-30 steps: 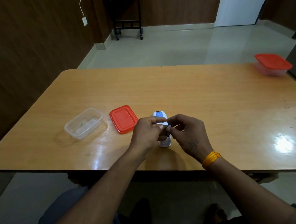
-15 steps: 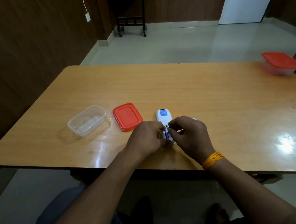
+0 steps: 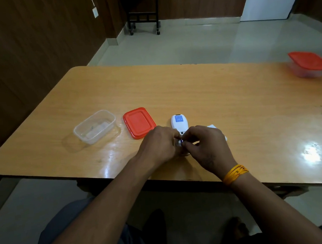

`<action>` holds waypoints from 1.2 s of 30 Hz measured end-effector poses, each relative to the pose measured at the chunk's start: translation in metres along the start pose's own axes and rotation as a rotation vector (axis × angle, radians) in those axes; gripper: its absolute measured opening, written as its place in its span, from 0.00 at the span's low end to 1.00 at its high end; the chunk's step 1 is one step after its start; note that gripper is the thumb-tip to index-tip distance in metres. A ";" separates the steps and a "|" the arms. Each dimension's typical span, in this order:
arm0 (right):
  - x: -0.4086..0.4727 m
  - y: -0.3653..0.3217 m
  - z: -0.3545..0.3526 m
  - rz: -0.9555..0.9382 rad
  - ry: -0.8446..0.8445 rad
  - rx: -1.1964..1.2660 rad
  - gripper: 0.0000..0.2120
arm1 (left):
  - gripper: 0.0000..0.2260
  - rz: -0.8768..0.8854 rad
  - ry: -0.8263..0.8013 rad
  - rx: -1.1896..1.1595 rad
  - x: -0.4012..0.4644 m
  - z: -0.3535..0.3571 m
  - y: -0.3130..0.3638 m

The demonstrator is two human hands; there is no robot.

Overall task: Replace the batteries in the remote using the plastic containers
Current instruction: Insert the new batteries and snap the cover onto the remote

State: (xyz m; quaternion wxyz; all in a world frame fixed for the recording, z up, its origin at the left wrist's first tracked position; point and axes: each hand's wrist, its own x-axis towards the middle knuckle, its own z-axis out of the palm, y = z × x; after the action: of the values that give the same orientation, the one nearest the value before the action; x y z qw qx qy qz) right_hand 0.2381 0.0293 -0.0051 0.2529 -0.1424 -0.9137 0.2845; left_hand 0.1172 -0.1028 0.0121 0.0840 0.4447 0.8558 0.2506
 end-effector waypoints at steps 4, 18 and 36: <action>0.006 0.001 -0.003 0.182 -0.076 -0.046 0.04 | 0.26 -0.014 0.010 0.049 0.003 0.004 -0.003; 0.039 0.002 0.004 0.347 -0.183 -0.068 0.02 | 0.25 -0.032 0.000 0.050 0.006 0.007 -0.006; 0.000 0.062 -0.041 0.394 -0.016 -0.310 0.24 | 0.30 -0.241 0.045 0.504 0.027 0.021 0.045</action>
State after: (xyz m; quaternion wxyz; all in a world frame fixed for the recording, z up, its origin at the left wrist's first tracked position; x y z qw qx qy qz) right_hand 0.2676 0.0966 -0.0128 0.1606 -0.3526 -0.9029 0.1861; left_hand 0.1416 -0.0522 0.0191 -0.0189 0.3408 0.9396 0.0277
